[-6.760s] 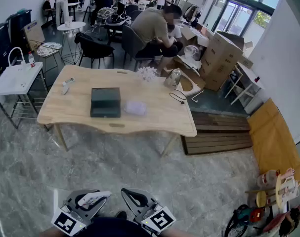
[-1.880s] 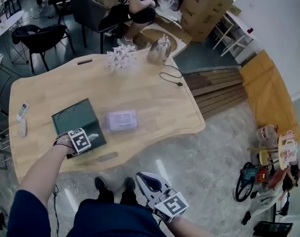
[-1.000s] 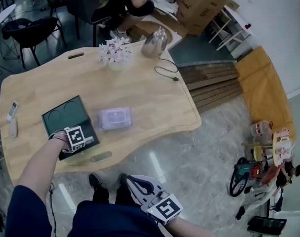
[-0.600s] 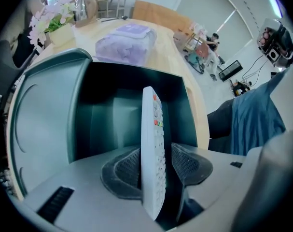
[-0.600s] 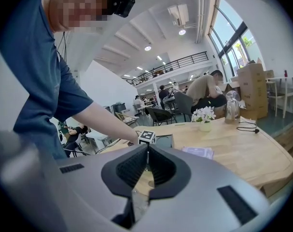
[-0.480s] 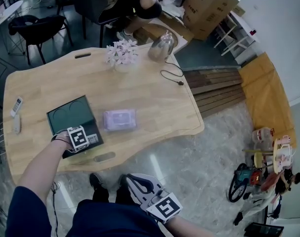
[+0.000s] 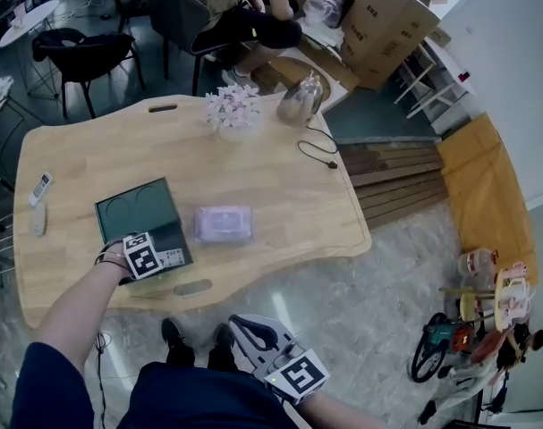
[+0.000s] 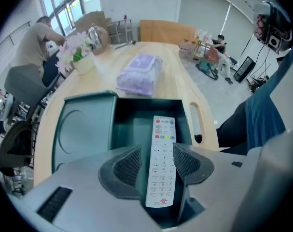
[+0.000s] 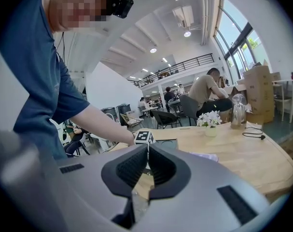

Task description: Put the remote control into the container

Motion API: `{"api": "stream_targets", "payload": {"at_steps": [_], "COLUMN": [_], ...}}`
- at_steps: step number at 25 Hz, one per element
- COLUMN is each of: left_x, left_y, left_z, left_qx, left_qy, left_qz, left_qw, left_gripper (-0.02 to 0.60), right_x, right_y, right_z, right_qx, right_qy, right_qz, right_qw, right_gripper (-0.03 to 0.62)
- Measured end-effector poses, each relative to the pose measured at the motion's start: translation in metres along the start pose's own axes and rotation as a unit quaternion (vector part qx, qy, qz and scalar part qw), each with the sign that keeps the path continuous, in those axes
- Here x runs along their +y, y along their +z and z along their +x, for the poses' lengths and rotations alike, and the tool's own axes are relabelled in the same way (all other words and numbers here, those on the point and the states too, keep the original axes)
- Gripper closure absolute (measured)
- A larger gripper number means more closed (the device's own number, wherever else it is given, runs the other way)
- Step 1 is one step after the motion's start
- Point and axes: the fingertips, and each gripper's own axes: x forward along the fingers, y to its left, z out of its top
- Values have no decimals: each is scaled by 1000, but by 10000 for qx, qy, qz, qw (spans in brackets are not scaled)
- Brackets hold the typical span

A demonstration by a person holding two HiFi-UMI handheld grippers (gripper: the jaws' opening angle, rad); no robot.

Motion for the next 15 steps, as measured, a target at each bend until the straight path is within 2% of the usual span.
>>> {"api": "stream_targets", "payload": {"at_steps": [3,8,11,15], "left_x": [-4,-41,-63,-99], "left_y": [17,31,36,42], "left_z": [-36,-102,-138,-181], "left_qx": [-732,-1684,-2213,-2921], "left_qy": [446,874,1138,1320], "left_qz": [-148,-348,-562,-1027], "left_qw": [9962,9812,9669,9417], "left_gripper": [288,289,290,291], "right_x": [7,20,25,34], "right_y": [5,20,28,34], "right_z": [2,1,1,-1], "right_qx": [-12,-114,-161,-184], "right_qy": [157,374,454,611], "right_qz": [-102,-257,-348,-484], "right_qw": [9998,9989,9982,9968], "right_gripper": [576,576,576,576]}}
